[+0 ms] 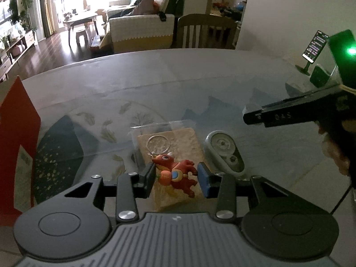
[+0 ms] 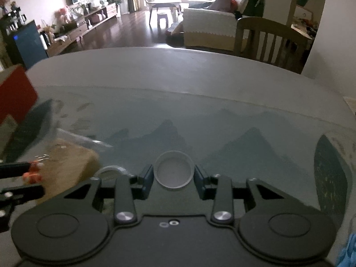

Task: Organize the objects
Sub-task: 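Grasp the orange dragon keychain with the left gripper while the right grasps the white cup, then carry the dragon keychain and white cup with both grippers over the box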

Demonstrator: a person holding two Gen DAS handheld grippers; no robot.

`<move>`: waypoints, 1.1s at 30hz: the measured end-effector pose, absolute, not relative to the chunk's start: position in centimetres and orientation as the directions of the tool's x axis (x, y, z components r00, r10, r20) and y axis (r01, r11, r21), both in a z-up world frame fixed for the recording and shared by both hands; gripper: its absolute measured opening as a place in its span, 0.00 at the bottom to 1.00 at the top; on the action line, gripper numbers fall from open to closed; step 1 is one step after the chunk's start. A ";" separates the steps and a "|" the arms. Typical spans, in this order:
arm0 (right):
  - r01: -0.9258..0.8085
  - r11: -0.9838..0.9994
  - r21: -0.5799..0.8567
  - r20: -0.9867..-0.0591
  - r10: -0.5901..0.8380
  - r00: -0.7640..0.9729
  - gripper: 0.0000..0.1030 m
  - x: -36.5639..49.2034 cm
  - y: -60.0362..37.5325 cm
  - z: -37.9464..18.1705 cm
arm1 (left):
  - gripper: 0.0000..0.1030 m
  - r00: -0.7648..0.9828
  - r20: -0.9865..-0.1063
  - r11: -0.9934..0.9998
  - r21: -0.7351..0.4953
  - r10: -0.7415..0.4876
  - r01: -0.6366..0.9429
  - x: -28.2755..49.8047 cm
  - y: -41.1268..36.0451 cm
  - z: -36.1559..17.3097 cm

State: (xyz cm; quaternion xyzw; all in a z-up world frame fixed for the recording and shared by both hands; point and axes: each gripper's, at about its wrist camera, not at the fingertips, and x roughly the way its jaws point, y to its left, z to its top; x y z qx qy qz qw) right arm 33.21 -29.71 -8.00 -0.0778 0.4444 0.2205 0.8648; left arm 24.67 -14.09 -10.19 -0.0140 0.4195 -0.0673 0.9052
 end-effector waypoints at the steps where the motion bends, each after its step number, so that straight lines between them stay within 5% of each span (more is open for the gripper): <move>1: -0.454 0.889 0.067 -0.801 0.319 0.507 0.37 33.0 -29.8 -7.6 | 0.38 0.638 -0.759 0.991 -0.079 -0.130 0.108 24.5 -14.0 -10.0; 33: -0.590 0.799 0.117 -0.767 0.450 0.457 0.37 17.6 -19.0 1.1 | 0.38 0.677 -0.698 0.972 -0.174 -0.234 0.157 15.4 -3.9 -2.9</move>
